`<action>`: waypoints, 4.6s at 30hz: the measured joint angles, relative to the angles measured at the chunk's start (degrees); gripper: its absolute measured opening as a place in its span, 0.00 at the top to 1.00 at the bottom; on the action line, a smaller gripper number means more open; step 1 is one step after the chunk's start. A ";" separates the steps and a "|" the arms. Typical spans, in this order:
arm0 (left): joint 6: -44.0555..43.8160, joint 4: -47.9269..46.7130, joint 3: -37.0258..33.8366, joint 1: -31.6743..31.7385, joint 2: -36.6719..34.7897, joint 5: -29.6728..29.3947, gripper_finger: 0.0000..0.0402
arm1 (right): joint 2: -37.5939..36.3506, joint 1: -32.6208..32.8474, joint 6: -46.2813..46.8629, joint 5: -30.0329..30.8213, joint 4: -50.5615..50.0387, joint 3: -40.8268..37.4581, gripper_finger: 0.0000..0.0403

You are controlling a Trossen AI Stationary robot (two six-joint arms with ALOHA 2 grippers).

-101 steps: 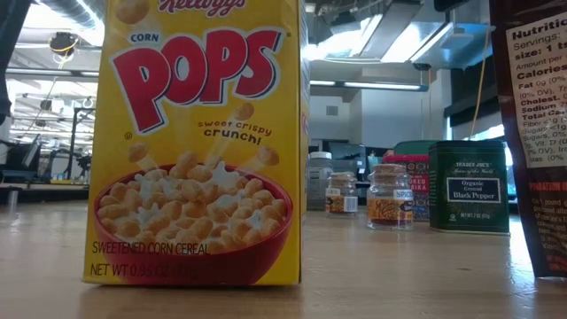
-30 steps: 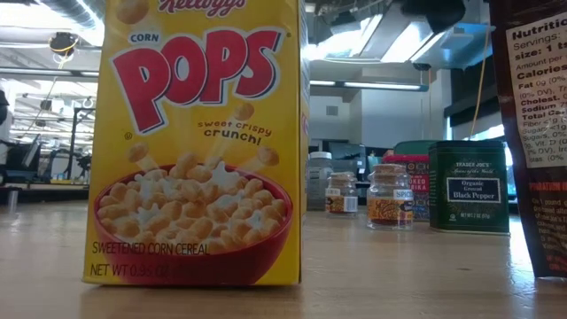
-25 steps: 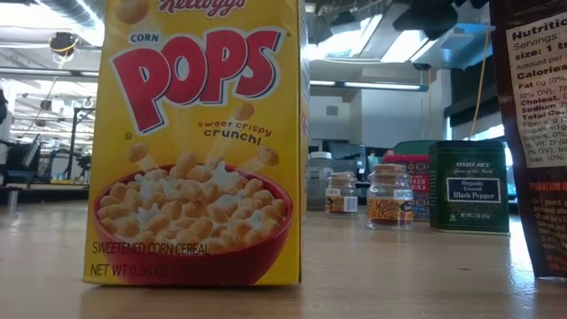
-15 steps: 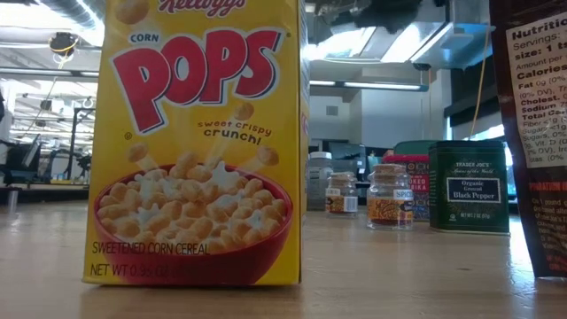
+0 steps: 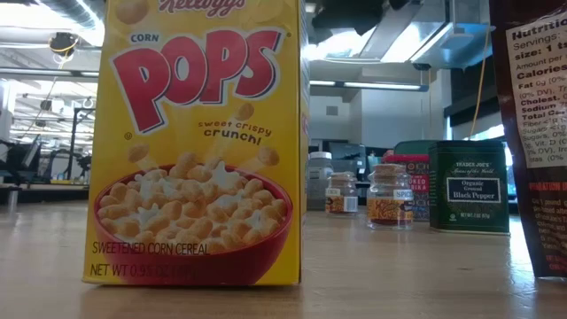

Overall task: Pick & Place Kitchen Items
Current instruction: Put the red cereal box into the green bin

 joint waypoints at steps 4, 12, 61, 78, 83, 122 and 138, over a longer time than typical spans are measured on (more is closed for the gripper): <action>-2.29 5.12 -2.20 -5.58 -0.01 -4.99 0.36 | -0.32 0.42 -0.36 0.02 0.51 0.02 0.45; -10.29 8.99 -7.45 -14.21 0.76 -18.25 0.37 | -0.32 0.42 -0.31 0.04 -0.07 0.00 0.45; -13.56 17.99 -14.77 -16.33 16.11 -29.40 0.25 | 0.80 0.45 4.70 5.30 7.05 -0.09 0.45; -23.30 19.26 -14.77 -17.51 16.81 -29.35 0.25 | 1.65 0.51 4.17 5.60 8.67 -0.11 0.45; -23.31 20.49 -14.77 -17.49 16.81 -29.11 0.25 | 1.65 0.55 4.30 5.60 8.63 -0.09 0.45; -26.69 32.66 -14.79 -14.61 26.77 -33.22 0.25 | 1.63 0.55 2.18 2.90 8.06 -0.09 0.45; -33.34 37.78 -14.79 -15.11 35.88 -34.74 0.25 | 1.63 0.60 0.65 -1.09 8.26 -0.07 0.45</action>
